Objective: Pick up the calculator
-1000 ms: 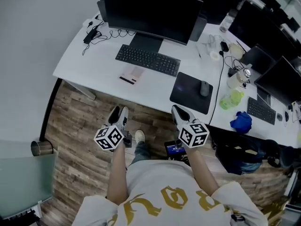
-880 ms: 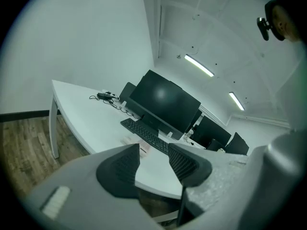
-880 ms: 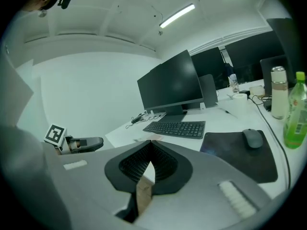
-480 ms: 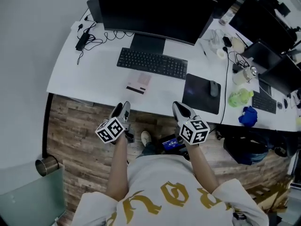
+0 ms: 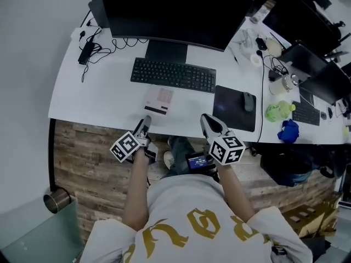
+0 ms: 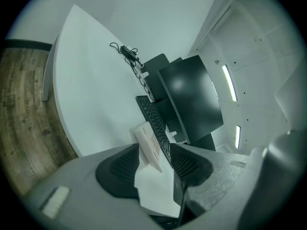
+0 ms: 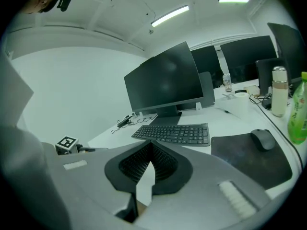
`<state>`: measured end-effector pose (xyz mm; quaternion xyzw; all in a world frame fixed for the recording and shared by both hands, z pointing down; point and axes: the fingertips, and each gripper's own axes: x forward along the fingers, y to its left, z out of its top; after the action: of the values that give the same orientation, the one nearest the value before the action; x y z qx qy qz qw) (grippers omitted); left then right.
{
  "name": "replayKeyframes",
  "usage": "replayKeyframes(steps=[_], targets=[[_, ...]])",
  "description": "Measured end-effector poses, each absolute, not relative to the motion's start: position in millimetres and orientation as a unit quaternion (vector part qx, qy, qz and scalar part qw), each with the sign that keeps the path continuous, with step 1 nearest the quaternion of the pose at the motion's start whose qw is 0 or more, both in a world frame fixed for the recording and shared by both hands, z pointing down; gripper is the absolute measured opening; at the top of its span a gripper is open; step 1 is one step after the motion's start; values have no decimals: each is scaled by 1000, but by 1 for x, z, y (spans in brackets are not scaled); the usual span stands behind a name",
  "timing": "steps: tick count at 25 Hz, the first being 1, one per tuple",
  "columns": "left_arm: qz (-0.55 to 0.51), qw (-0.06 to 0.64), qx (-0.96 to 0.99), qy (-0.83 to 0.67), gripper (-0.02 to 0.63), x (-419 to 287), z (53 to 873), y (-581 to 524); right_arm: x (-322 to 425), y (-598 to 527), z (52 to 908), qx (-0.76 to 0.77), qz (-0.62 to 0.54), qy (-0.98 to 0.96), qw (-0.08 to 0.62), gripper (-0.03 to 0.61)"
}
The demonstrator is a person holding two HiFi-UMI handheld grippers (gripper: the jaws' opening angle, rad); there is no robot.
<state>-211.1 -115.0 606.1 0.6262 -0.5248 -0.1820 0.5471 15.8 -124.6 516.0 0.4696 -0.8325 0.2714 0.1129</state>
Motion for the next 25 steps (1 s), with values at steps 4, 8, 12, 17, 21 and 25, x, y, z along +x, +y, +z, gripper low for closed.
replayKeyframes(steps=[4,8,12,17,21,25], targets=[[-186,561,615,-522,304,-213,615,-127,13,-141,525,470,279,-829,116,23],[-185,569,607,-523,304,-214,621,-136,8,-156,530,465,284,-830,119,23],[-181,576,599,-526,304,-213,629,-147,8,-172,540,460,293,-829,127,23],[-212,605,565,-519,304,-208,636,-155,1,-190,556,446,314,-828,128,23],[-243,618,537,-521,271,-207,639,-161,-8,-196,570,430,327,-831,132,23],[-256,622,521,-525,268,-211,643,-161,-10,-192,581,422,339,-829,139,23]])
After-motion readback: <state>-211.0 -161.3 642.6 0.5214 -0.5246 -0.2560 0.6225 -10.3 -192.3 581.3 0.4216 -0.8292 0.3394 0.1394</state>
